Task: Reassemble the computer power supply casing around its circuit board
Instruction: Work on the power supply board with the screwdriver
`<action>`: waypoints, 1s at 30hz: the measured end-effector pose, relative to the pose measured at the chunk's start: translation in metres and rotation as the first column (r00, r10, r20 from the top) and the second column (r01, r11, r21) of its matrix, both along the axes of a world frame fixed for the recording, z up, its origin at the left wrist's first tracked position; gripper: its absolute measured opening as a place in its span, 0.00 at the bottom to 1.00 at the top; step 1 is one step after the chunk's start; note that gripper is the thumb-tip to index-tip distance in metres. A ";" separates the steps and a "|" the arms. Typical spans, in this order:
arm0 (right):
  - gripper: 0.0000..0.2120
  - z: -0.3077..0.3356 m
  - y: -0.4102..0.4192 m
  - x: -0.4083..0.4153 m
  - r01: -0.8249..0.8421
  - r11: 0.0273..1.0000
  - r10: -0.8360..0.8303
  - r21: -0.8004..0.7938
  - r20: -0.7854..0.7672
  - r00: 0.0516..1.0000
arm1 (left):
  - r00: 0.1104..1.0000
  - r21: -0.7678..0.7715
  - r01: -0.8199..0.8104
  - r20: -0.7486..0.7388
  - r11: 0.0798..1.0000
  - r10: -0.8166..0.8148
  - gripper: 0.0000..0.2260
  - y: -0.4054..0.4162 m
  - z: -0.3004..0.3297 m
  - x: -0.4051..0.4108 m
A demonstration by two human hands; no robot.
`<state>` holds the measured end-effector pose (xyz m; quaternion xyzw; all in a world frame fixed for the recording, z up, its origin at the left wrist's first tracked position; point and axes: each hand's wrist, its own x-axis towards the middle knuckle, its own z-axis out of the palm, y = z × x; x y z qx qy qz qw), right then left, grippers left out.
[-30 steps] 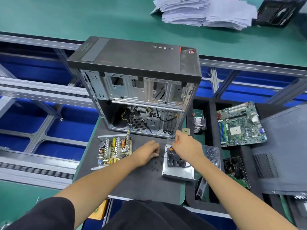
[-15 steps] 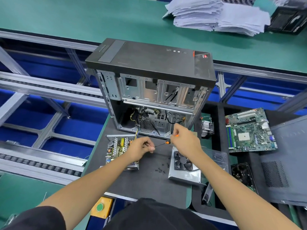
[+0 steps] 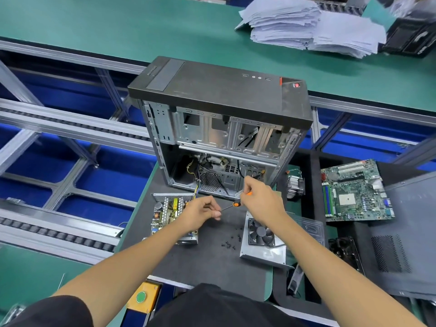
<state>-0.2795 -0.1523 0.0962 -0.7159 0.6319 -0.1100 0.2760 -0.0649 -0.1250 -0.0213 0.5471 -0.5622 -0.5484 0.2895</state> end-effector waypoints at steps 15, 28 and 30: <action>0.08 0.010 -0.006 0.001 -0.532 0.828 0.498 -0.176 -0.204 0.843 | 0.995 -0.115 0.069 0.078 0.991 -0.061 0.10 0.014 0.004 0.010; 0.07 0.021 -0.008 0.001 -0.506 0.852 0.491 -0.131 -0.132 0.861 | 0.990 -0.056 -0.087 -0.112 0.995 0.080 0.14 0.016 0.005 0.017; 0.07 0.020 -0.008 0.001 -0.485 0.868 0.474 -0.109 -0.113 0.874 | 0.987 -0.034 -0.084 -0.140 0.996 0.078 0.15 0.015 0.005 0.020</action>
